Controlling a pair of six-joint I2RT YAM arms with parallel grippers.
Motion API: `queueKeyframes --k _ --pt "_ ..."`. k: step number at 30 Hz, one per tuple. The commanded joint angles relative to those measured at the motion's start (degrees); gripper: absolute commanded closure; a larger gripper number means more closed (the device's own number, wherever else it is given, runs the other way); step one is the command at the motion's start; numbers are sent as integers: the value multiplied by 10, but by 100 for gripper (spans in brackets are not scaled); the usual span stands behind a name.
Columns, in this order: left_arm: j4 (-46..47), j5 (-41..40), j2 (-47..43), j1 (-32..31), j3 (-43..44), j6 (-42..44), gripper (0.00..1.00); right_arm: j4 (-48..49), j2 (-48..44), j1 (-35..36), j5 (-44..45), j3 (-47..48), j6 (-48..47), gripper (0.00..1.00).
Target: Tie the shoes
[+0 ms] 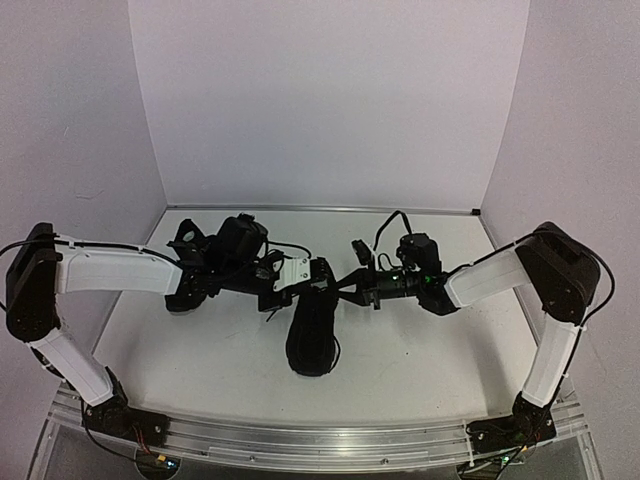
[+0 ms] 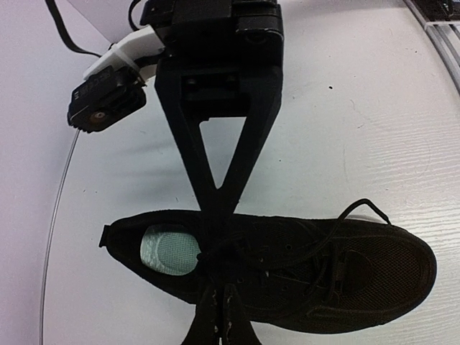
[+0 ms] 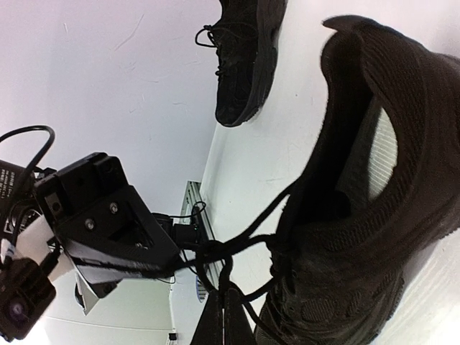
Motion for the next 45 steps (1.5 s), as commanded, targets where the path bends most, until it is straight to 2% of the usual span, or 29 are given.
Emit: queueKeyframes --k 1,18,34,45 --pt "34 -31 -27 1 -20 -55 100 -15 -28 -7 22 -26 -21 100" --pt "87 -85 -45 56 -72 -187 100 -55 -64 -48 46 -91 -48 100" --pt "125 -105 -16 96 -93 -240 100 -136 -104 -89 71 -122 -94 100" --pt "122 -87 -12 97 -106 -245 100 -176 -98 -95 74 -128 -131 100"
